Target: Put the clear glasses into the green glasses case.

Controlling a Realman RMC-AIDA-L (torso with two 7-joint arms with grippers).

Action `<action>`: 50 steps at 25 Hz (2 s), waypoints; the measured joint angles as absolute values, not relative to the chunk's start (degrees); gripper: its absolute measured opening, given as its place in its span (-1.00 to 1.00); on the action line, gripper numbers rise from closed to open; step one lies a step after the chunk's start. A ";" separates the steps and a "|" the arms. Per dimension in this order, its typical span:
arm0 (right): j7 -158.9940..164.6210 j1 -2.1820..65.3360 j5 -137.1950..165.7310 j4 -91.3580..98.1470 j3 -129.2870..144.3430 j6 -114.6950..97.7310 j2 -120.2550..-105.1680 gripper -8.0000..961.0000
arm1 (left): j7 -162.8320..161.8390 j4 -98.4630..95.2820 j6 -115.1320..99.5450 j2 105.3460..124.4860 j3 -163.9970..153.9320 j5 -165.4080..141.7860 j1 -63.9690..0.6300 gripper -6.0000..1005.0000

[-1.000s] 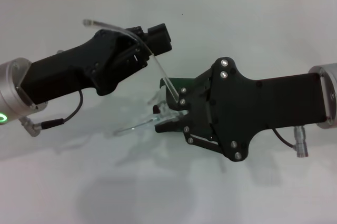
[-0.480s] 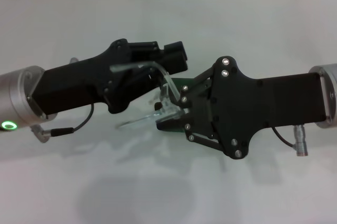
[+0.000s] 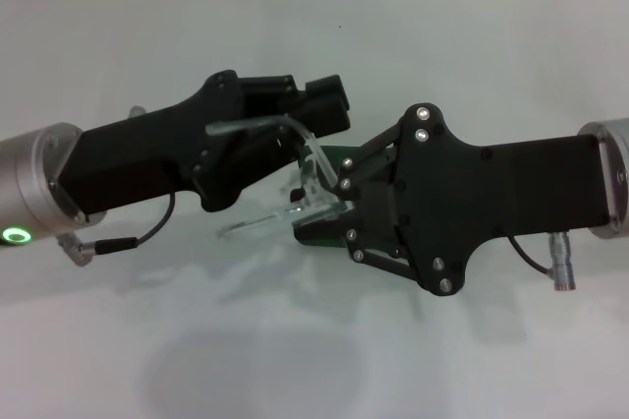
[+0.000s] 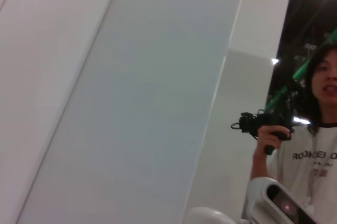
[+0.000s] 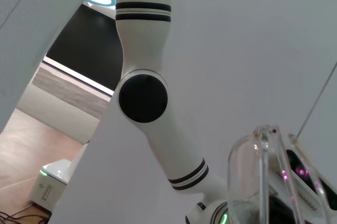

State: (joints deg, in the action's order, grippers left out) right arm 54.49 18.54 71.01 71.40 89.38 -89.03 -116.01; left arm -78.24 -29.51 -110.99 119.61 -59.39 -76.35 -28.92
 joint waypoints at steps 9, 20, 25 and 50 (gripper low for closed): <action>54.49 18.27 71.01 71.51 89.38 -89.10 -116.01 -0.76 | -77.73 -29.27 -110.60 119.45 -57.12 -75.32 -28.11 -0.71; 54.43 18.00 70.96 71.36 89.38 -89.07 -116.02 -0.76 | -77.65 -29.43 -114.38 119.44 -57.47 -74.74 -28.21 -0.71; 53.65 17.95 70.50 70.88 89.38 -89.06 -116.01 -0.76 | -77.61 -29.69 -115.75 119.44 -57.62 -74.68 -28.29 -0.71; 53.17 17.84 70.22 70.48 89.38 -89.12 -115.92 -0.76 | -77.43 -29.99 -116.29 119.41 -60.64 -74.87 -28.57 -0.72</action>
State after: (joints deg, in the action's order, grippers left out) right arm 53.17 17.84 70.22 70.48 89.38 -89.13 -115.92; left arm -77.43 -29.99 -116.29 119.41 -60.64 -74.87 -28.57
